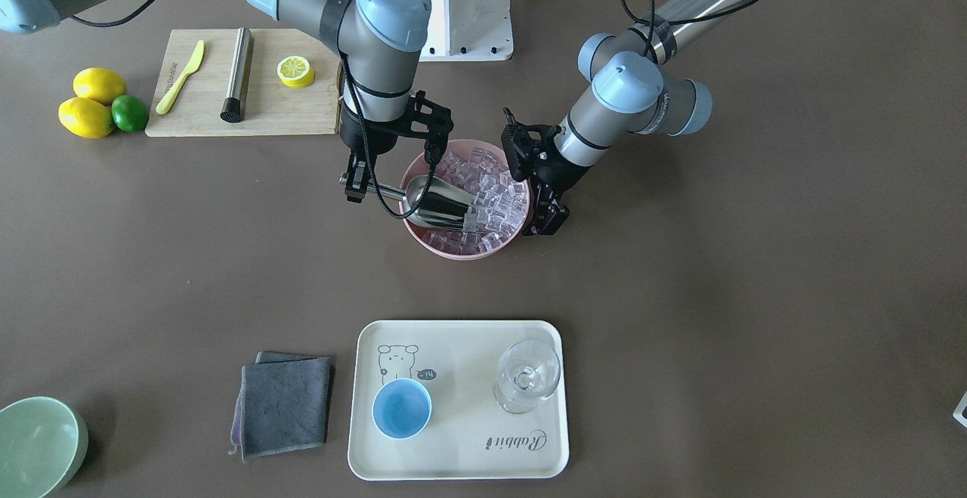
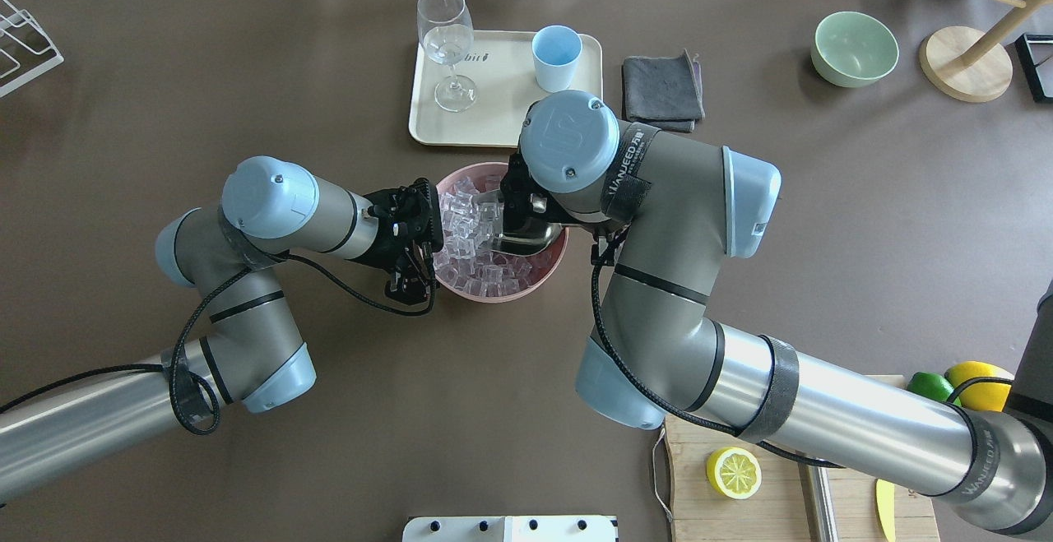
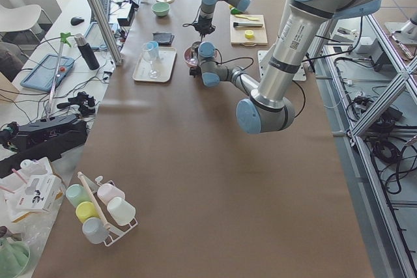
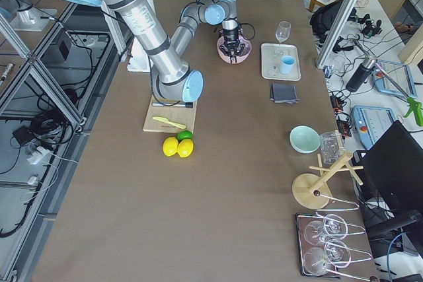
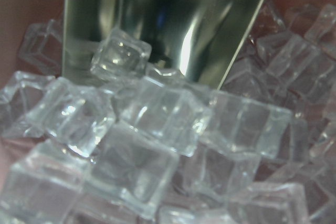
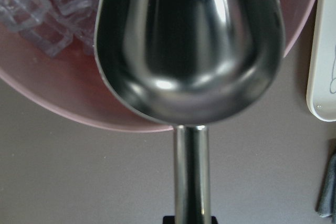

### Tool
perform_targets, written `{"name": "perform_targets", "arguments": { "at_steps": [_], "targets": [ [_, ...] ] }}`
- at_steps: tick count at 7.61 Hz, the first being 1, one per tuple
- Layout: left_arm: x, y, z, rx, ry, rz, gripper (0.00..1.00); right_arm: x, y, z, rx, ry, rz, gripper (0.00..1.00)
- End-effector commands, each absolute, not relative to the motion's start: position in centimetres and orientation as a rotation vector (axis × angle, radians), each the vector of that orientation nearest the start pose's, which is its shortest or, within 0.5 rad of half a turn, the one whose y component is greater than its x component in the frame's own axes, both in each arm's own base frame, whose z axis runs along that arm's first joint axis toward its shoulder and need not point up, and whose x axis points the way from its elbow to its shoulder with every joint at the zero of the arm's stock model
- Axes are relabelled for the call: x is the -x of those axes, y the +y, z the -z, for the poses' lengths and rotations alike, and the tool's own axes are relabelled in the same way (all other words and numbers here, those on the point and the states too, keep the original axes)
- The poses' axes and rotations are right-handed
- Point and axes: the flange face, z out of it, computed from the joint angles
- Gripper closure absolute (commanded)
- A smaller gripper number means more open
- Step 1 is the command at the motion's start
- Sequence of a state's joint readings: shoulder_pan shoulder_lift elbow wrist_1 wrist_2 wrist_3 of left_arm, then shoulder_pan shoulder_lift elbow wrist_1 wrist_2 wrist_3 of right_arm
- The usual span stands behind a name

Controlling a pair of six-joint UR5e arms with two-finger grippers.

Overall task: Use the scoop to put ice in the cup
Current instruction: 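Push the scoop into the ice cubes with the right gripper, left gripper steadying the bowl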

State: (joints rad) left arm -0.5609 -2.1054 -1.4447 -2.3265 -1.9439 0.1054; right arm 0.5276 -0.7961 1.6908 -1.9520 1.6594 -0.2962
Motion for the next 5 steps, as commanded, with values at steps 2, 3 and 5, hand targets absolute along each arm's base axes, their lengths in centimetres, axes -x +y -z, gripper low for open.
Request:
{"name": "perform_targets", "arguments": {
  "at_steps": [2,3,5],
  "targets": [
    [-54.3,-45.4,-31.7,-0.95,0.859,-1.187,0.01,52.7,-44.1,-21.0,-0.56,-0.443,1.271,1.0],
    [-54.3,-45.4,-31.7,-0.95,0.859,-1.187,0.01,52.1,-43.8,-21.2,-0.582,-0.47,1.261,1.0],
    [-54.3,-45.4,-31.7,-0.95,0.859,-1.187,0.01,51.5,-43.3,-21.9,-0.625,-0.538,1.186,1.0]
  ]
}}
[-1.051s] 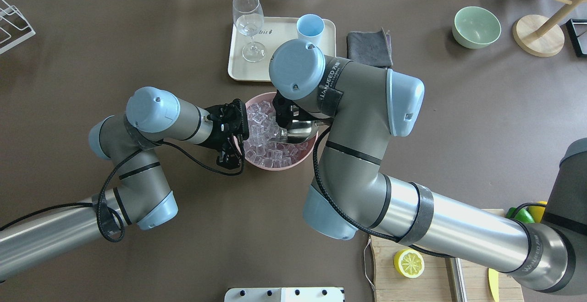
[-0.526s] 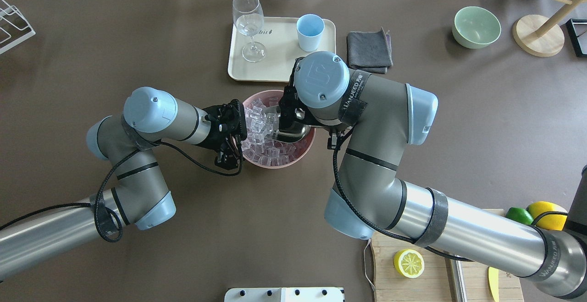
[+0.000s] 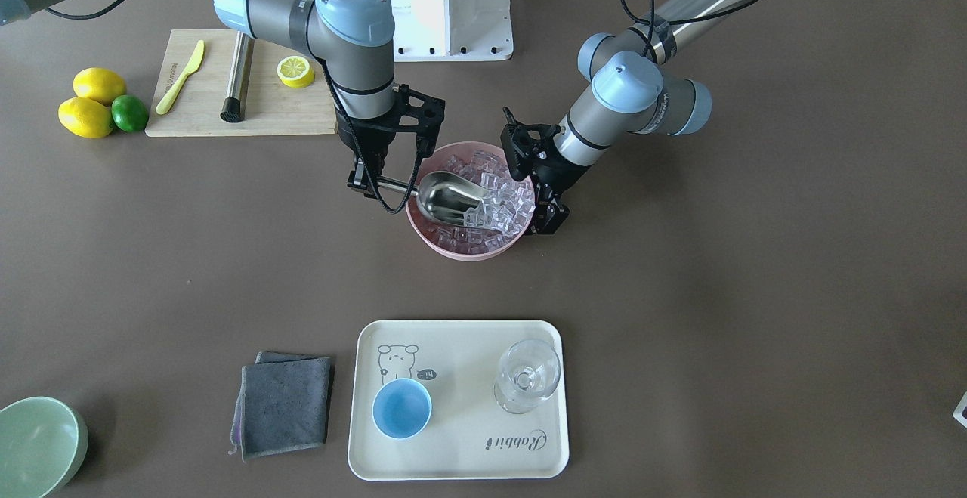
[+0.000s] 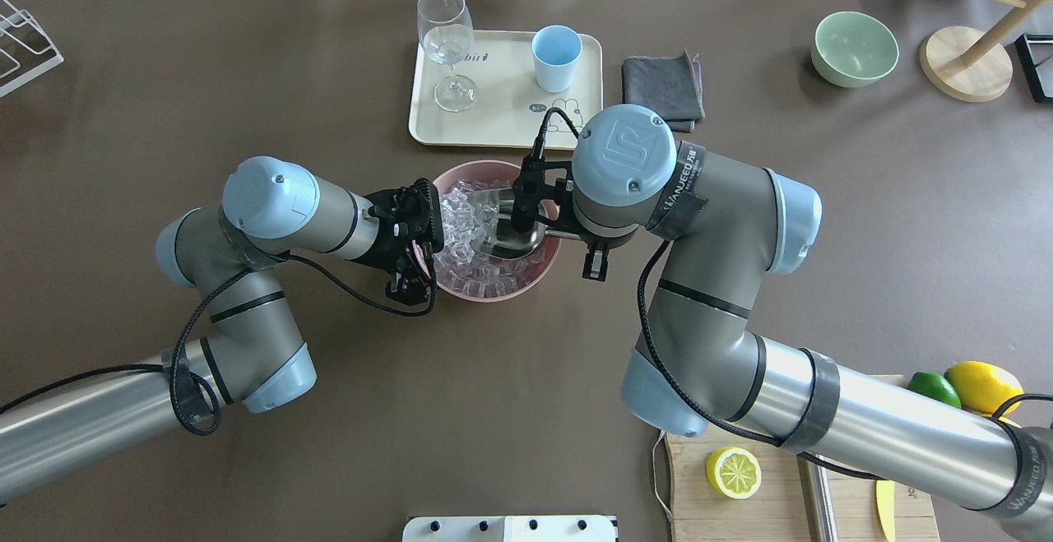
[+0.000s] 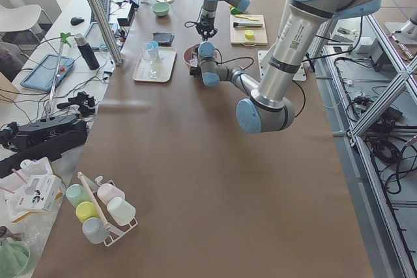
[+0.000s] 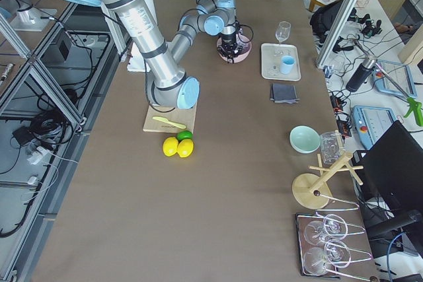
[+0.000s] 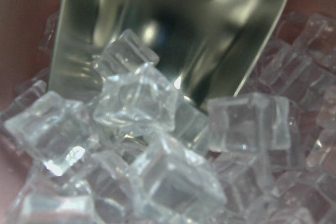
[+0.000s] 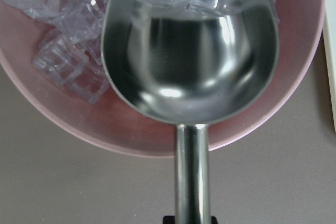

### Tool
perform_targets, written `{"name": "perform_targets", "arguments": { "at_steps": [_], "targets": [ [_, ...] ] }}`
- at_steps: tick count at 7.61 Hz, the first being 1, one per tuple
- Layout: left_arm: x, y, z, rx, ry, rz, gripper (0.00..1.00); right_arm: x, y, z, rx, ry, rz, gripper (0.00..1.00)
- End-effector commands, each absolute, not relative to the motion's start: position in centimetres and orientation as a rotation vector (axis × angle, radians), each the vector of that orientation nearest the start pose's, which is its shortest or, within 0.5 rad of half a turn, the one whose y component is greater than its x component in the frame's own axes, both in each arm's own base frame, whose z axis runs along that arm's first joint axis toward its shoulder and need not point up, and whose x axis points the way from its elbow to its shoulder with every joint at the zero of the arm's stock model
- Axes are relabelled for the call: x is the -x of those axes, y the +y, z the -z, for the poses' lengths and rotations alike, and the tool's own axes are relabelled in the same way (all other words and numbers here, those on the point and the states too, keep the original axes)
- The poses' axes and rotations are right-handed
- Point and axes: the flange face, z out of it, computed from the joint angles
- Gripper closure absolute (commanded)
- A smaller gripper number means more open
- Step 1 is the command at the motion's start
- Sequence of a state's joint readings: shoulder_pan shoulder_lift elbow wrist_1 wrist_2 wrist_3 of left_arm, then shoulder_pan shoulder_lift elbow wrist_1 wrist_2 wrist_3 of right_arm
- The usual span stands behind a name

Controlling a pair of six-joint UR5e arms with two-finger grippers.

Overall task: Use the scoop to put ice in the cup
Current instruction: 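Lift the ice-filled scoop out of the bowl with the right gripper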

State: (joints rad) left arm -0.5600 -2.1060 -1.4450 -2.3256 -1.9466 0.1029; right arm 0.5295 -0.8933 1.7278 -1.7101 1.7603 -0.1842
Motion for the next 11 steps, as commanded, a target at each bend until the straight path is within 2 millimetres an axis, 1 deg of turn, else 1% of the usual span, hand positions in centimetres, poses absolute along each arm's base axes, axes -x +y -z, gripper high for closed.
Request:
{"name": "perform_targets", "arguments": {
  "at_steps": [1,4,5,6,7,8,9,11],
  "targets": [
    [-54.2,-45.5,-31.7,-0.951,0.859,-1.186,0.01,51.1,-43.1,-21.9,-0.634,-0.555,1.156,1.0],
    [-54.0,-45.7,-31.8,-0.95,0.856,-1.183,0.01,50.5,-42.8,-24.3,-0.688,-0.628,1.069,1.0],
    [-53.8,-45.9,-31.8,-0.952,0.853,-1.18,0.01,50.4,-42.2,-25.0,-0.679,-0.693,1.052,1.0],
    [-53.7,-46.0,-31.9,-0.951,0.853,-1.18,0.01,50.2,-42.0,-25.7,-0.684,-0.726,1.005,1.0],
    [-53.6,-45.9,-32.4,-0.946,0.85,-1.182,0.01,50.1,-42.0,-25.4,-0.681,-0.745,0.971,1.0],
    [-53.6,-45.9,-32.5,-0.947,0.85,-1.182,0.01,49.8,-41.6,-24.6,-0.681,-0.769,0.963,1.0],
    [-53.5,-45.9,-32.5,-0.947,0.851,-1.181,0.01,48.6,-42.3,-24.2,-0.673,-0.783,0.93,1.0],
    [-53.7,-45.8,-32.3,-0.944,0.858,-1.181,0.01,46.1,-44.6,-23.9,-0.659,-0.81,0.899,1.0]
  ]
}}
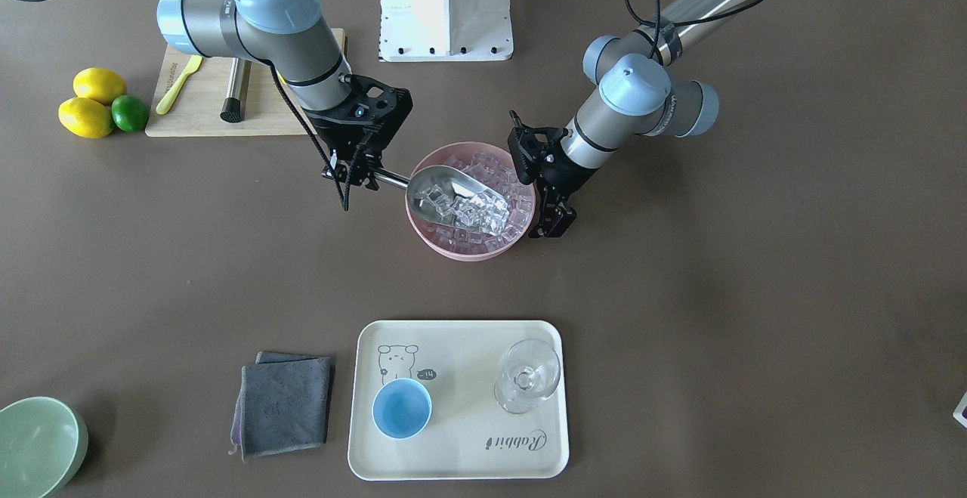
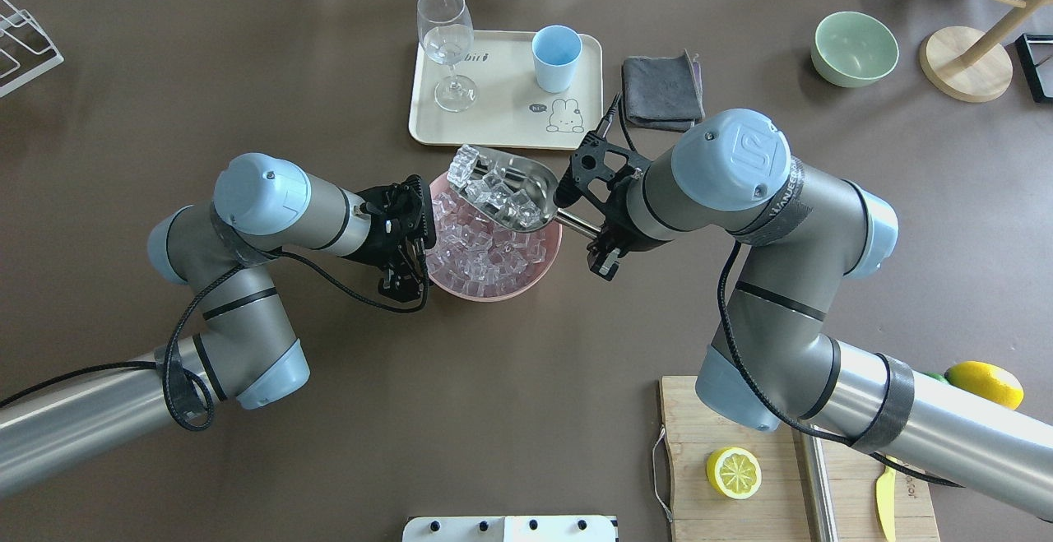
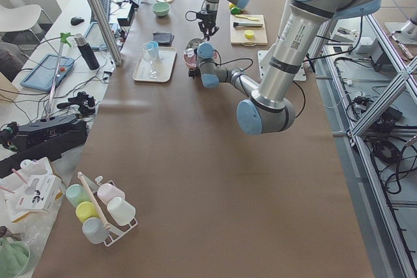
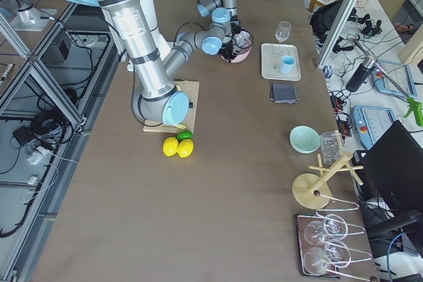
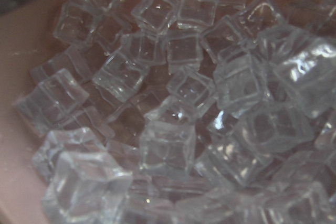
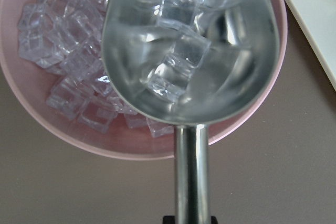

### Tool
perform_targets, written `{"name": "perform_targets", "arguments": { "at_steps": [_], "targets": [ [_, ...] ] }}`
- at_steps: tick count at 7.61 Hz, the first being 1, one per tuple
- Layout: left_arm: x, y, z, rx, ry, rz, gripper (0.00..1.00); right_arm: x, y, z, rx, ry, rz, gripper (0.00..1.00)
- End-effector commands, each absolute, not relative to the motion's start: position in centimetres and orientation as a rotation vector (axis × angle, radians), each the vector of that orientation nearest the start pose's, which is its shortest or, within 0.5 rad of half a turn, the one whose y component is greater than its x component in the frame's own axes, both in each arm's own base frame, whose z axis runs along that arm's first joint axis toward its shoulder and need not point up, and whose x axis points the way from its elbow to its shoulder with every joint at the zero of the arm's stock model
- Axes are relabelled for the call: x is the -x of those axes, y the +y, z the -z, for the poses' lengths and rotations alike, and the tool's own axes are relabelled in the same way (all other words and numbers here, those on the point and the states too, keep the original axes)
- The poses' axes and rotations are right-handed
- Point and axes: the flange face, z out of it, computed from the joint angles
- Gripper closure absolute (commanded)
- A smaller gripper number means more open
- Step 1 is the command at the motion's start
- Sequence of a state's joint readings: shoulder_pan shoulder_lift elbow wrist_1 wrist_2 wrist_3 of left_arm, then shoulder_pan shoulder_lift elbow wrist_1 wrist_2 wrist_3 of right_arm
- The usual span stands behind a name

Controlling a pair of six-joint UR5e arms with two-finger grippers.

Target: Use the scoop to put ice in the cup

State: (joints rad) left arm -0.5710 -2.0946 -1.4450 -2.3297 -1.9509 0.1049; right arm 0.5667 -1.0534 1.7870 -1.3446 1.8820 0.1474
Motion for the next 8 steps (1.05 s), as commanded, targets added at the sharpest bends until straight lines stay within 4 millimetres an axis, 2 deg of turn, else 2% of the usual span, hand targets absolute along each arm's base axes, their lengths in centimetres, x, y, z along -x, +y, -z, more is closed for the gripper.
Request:
{"name": "perform_targets", "arguments": {
  "at_steps": [1,4,5,6,7,8],
  "targets": [
    [-53.7,-45.8,-32.2,-0.945,0.858,-1.181,0.01,44.2,-46.5,-24.3,-0.639,-0.807,0.869,1.0],
    [-53.7,-45.8,-32.2,-0.944,0.859,-1.18,0.01,37.1,-53.5,-26.7,-0.558,-0.78,0.74,1.0],
    [-53.4,-45.9,-32.0,-0.948,0.86,-1.179,0.01,35.3,-55.0,-26.9,-0.559,-0.779,0.705,1.0],
    [-51.9,-46.3,-31.1,-0.956,0.881,-1.176,0.01,34.1,-56.5,-27.3,-0.55,-0.779,0.663,1.0],
    [-48.4,-47.1,-33.2,-0.923,0.922,-1.183,0.01,34.6,-58.0,-28.2,-0.535,-0.776,0.653,1.0],
    [-46.6,-47.1,-33.8,-0.925,0.923,-1.18,0.01,35.6,-59.3,-28.5,-0.519,-0.768,0.649,1.0]
  ]
}}
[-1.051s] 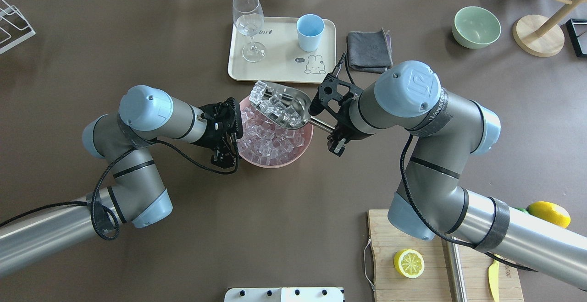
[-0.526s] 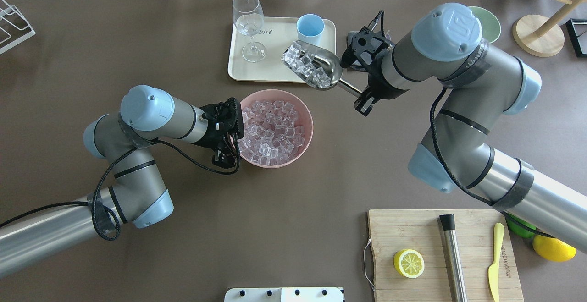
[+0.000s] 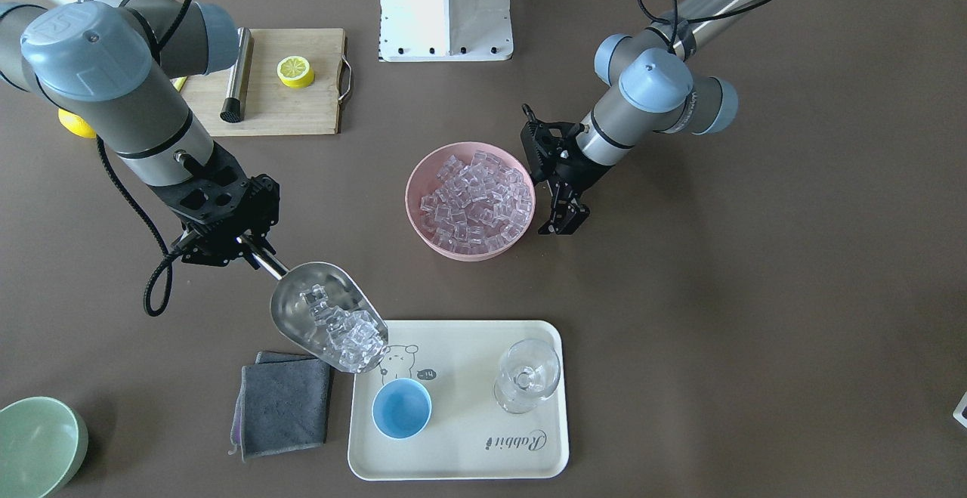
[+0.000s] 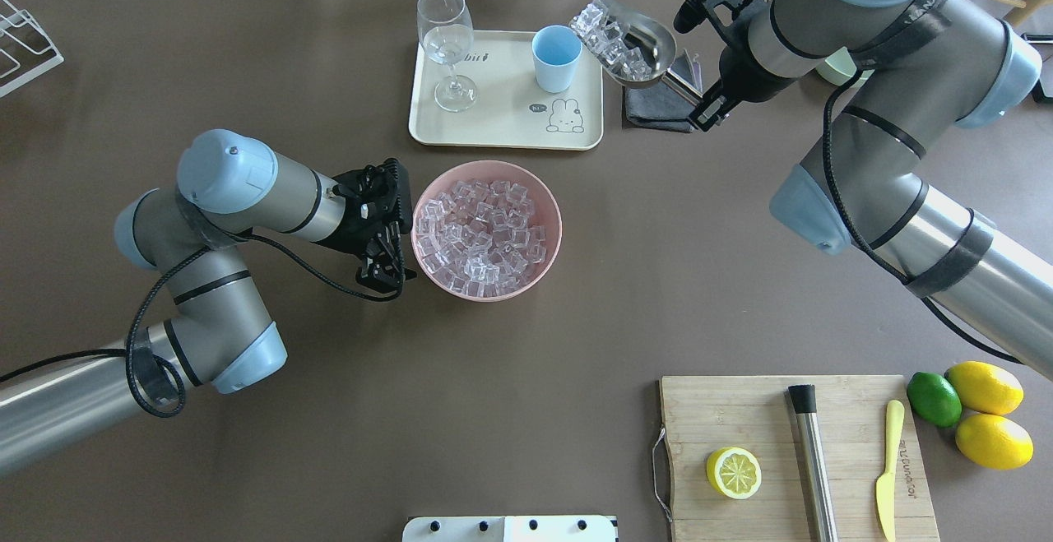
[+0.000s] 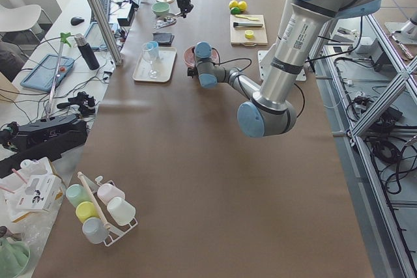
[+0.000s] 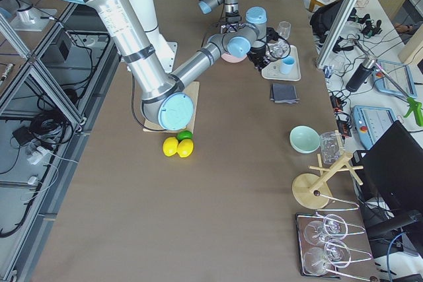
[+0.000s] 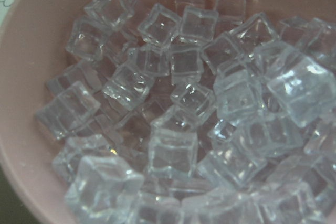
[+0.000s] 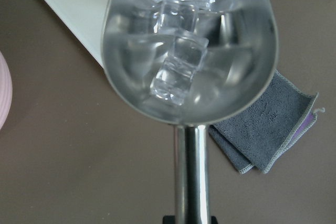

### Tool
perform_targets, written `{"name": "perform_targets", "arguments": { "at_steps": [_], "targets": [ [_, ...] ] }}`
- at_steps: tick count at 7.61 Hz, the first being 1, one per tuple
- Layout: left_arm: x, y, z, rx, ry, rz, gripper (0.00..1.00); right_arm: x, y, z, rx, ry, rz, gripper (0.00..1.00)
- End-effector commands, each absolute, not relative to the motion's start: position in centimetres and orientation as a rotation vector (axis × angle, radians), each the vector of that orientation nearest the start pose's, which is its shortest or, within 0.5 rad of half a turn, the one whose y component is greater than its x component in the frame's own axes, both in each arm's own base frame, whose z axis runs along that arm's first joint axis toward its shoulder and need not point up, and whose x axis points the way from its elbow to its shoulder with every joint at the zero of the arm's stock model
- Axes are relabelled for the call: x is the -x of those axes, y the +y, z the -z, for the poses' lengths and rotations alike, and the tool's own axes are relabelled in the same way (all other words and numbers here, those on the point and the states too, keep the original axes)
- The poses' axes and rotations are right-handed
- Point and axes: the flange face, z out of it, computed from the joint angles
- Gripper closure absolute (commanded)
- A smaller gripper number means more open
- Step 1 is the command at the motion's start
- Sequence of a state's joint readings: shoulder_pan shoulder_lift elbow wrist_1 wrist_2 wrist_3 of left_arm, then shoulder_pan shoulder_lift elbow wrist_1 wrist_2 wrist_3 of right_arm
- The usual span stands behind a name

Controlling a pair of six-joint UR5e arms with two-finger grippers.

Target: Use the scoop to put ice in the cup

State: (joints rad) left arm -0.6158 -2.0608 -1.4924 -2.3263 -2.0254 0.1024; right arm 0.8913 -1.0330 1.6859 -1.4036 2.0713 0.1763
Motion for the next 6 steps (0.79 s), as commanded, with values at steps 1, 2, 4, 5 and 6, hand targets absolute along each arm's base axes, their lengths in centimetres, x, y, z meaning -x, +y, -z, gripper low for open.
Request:
{"name": "perform_targets", "arguments": {
  "at_steps": [1,2,4,5,6],
  "targets": [
    [-46.0,-46.7,-34.4,-0.919,0.921,-1.181,0.01,36.7,-60.6,-28.4,-0.501,-0.761,0.645,1.0],
    [-45.2,-46.7,-34.8,-0.901,0.935,-1.183,0.01,38.4,-62.8,-27.7,-0.473,-0.749,0.644,1.0],
    [-42.6,-48.1,-36.3,-0.843,0.957,-1.169,0.01,39.6,-63.3,-28.8,-0.391,-0.693,0.708,1.0],
    [-39.8,-49.7,-37.5,-0.771,0.96,-1.134,0.01,39.9,-63.6,-28.2,-0.341,-0.652,0.765,1.0],
    [-37.3,-50.4,-37.3,-0.726,0.943,-1.095,0.01,40.1,-63.7,-27.7,-0.309,-0.631,0.801,1.0]
  ]
}}
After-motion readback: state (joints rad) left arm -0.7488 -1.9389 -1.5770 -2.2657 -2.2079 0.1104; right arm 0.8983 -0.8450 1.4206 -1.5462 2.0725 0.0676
